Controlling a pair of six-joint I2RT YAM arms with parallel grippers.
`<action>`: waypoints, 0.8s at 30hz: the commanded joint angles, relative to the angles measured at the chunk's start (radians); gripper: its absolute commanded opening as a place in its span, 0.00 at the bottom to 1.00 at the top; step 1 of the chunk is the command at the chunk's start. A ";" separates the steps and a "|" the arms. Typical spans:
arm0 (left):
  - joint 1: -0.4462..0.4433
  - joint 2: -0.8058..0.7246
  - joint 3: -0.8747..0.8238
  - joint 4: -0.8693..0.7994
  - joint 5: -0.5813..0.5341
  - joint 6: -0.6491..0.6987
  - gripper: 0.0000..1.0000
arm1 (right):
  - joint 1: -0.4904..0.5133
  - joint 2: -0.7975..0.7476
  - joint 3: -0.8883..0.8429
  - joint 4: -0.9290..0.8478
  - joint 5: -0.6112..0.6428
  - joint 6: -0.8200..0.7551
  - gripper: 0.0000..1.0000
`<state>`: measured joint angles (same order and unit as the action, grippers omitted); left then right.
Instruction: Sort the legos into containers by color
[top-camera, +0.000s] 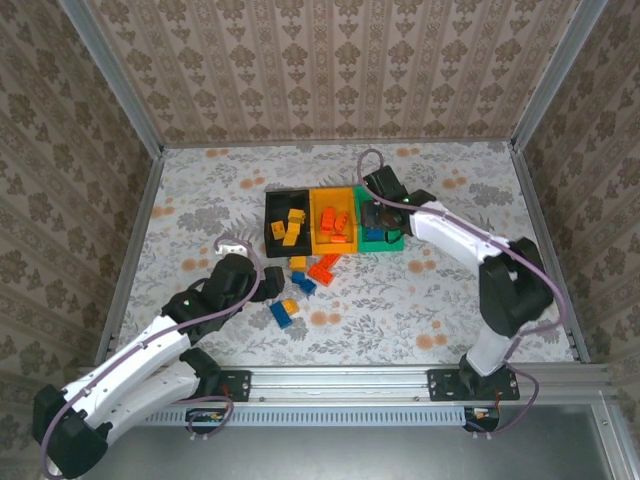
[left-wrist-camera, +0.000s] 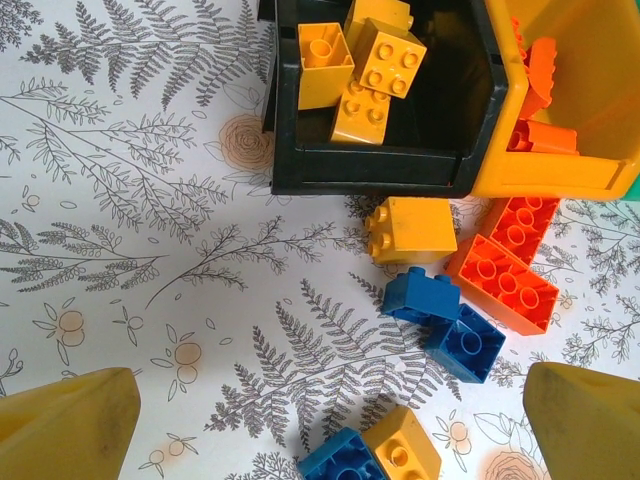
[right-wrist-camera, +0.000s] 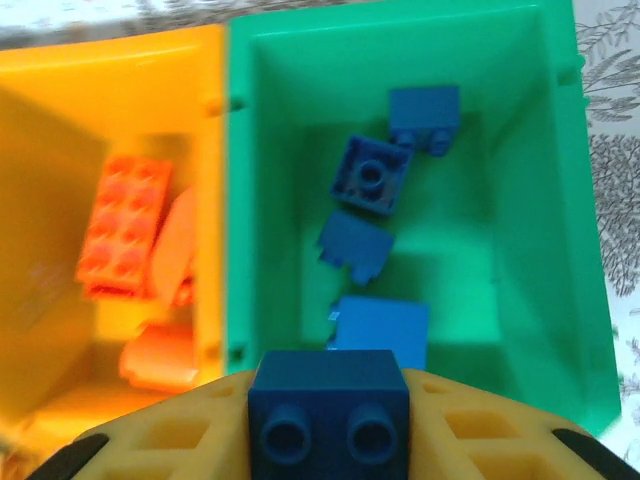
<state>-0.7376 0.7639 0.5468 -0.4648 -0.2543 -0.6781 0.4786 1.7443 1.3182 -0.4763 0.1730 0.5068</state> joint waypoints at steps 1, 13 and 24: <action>0.010 -0.008 -0.009 -0.008 0.014 -0.006 1.00 | -0.021 0.093 0.075 -0.054 0.036 0.055 0.38; 0.012 0.081 0.031 -0.014 0.085 0.071 1.00 | -0.001 0.083 0.114 -0.064 0.022 0.051 0.77; -0.174 0.420 0.164 -0.104 0.109 0.168 0.98 | 0.052 -0.109 -0.141 0.021 -0.009 0.075 0.78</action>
<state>-0.8688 1.1343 0.6636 -0.5125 -0.1410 -0.5632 0.5304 1.6752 1.2221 -0.4751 0.1761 0.5587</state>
